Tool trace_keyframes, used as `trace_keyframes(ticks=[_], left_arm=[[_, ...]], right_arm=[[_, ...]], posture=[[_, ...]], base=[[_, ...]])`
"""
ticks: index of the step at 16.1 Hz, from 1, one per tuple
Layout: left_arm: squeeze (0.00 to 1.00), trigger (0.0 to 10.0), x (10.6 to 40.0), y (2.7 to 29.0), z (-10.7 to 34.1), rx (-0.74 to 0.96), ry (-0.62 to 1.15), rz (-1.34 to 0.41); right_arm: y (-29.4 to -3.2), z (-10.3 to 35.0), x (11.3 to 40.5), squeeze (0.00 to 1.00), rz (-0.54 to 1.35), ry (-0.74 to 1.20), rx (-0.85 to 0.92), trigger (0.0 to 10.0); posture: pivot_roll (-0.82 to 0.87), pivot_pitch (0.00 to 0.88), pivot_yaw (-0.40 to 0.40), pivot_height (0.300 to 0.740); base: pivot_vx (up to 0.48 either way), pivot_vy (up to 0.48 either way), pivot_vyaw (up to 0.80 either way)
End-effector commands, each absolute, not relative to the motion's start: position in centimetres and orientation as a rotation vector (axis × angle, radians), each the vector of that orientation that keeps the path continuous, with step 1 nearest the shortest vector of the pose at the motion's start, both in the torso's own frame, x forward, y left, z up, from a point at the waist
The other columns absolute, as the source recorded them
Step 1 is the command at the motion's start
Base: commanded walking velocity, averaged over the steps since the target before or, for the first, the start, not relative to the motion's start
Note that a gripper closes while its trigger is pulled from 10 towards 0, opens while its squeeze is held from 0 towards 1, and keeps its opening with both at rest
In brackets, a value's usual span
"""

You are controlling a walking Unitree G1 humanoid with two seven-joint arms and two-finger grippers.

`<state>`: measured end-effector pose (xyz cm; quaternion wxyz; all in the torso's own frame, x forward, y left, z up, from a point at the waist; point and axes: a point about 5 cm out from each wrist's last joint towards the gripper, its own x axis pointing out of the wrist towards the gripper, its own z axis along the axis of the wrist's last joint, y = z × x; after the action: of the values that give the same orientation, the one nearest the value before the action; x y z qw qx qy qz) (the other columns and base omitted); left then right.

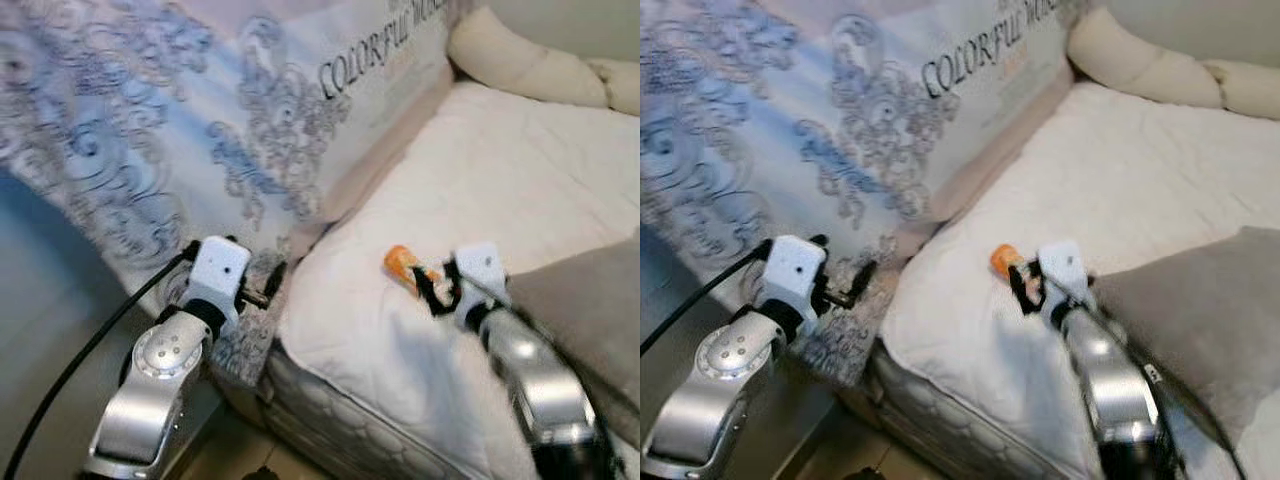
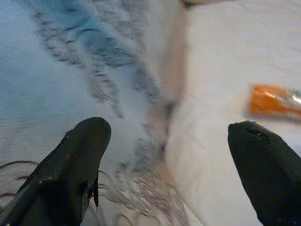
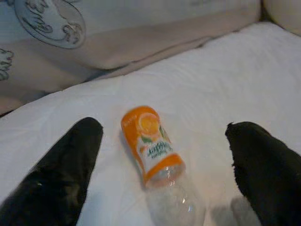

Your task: Clean up the room

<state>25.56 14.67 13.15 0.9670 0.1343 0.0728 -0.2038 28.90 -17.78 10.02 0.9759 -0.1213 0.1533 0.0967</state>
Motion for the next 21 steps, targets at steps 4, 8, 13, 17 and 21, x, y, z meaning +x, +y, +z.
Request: trace_keyframes(ticks=[4,8,13,17,21], left_arm=[[0.00,10.0,25.9,13.6,14.1,0.309,0.183,-0.630],[0.00,10.0,24.3,12.9,14.4,0.324,0.270,-0.877],[0.00,10.0,22.3,12.7,13.4,0.354,0.378,-0.991],[0.00,10.0,21.6,11.9,11.8,0.384,0.412,-0.999],[0.00,10.0,21.5,10.9,11.1,0.395,0.430,-1.071]], right_arm=[[-18.3,9.5,32.3,1.00,0.279,0.436,-0.367,10.0],[-19.4,9.1,35.2,1.00,0.263,0.562,-0.477,10.0],[-20.9,7.3,35.2,0.00,0.223,0.648,-0.501,10.0],[-21.8,6.9,35.2,0.00,0.171,0.641,-0.496,10.0],[-22.2,6.5,34.9,0.00,0.147,0.658,-0.538,10.0]], posture=[[0.04,0.000,0.040,0.740],[0.05,0.000,0.040,0.740],[0.06,0.034,0.040,0.740],[0.06,0.064,0.026,0.740],[0.07,0.078,0.028,0.740]], base=[[0.000,0.000,0.00],[0.000,0.000,0.00],[0.000,0.000,0.00],[0.000,0.000,0.00],[0.000,0.000,0.00]])
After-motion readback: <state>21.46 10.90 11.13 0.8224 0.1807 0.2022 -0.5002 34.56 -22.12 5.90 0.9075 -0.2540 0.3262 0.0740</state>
